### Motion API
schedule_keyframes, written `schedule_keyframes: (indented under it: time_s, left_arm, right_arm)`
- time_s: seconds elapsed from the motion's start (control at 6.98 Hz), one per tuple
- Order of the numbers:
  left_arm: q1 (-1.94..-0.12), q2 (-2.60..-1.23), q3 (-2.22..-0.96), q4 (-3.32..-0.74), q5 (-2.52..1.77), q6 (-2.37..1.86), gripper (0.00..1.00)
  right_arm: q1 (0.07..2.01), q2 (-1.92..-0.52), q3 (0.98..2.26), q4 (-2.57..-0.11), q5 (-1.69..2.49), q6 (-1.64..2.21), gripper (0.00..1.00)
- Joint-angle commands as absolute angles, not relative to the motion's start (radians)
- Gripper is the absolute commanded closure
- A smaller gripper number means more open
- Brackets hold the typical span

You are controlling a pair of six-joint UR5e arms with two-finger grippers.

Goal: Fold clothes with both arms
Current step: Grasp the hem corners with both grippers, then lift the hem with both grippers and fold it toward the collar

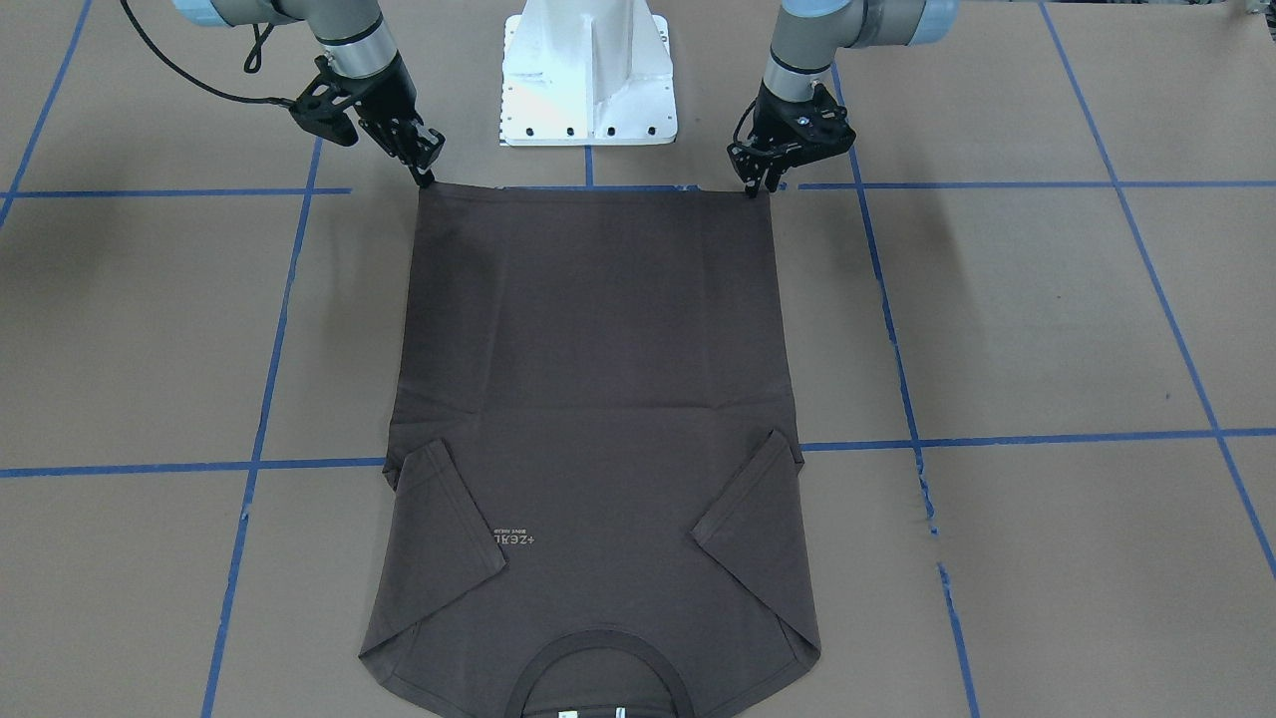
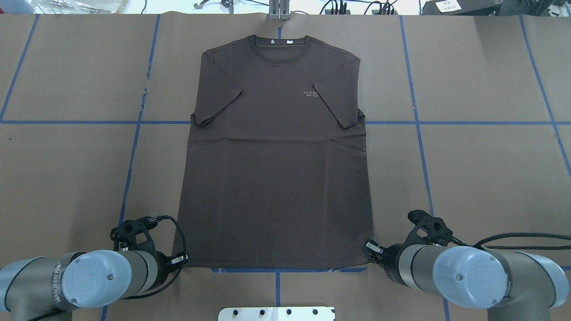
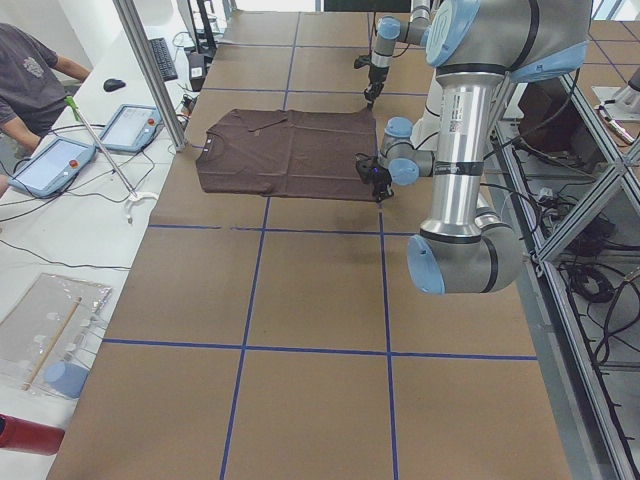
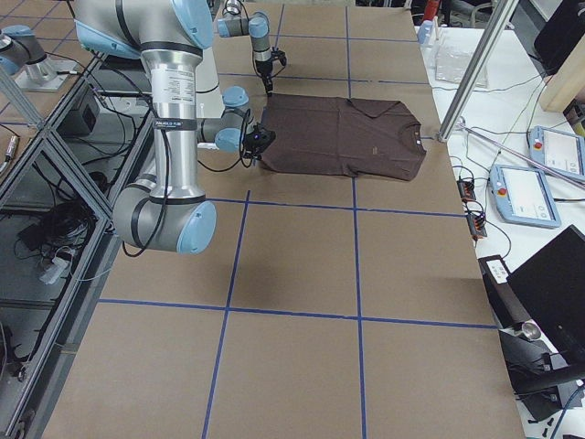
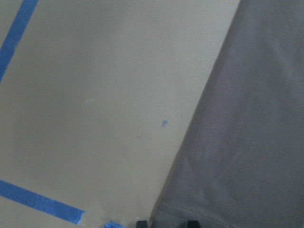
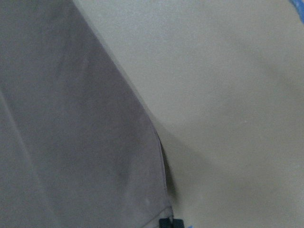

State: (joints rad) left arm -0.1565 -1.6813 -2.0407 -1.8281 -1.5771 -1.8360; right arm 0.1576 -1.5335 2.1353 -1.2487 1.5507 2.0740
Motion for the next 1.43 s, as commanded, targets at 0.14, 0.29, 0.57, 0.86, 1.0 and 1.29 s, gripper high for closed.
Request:
schedule_keyframes:
  time_s: [0.14,0.29,0.57,0.86,1.0,1.29]
  left_arm:
    - [-0.158,-1.686,-2.049,-1.827,-1.582,-1.836,1.00]
    - [-0.163,-1.680,-2.084,-1.825,-1.583,-1.836,1.00]
    - [-0.160,-1.672,-2.175,-1.755,-1.585,-1.888,1.00]
    - [-0.091,-1.675,-2.302,-1.627,-1.588,-1.959,1.00]
    - [-0.083,-1.681,-2.371,-1.573,-1.595,-1.962,1.00]
    - [-0.167,-1.756,-2.366,-1.566,-1.623,-1.840,1.00]
  right_arm:
    - [0.156,-1.532,2.135,-1.249,1.552,2.074,1.00]
    - [0.158,-1.532,2.140,-1.247,1.558,2.074,1.00]
    - [0.156,-1.560,2.190,-1.247,1.566,2.074,1.00]
    - [0.144,-1.638,2.305,-1.244,1.633,2.074,1.00]
    - [0.144,-1.663,2.339,-1.241,1.644,2.074,1.00]
    - [0.251,-1.575,2.321,-1.238,1.640,2.053,1.00]
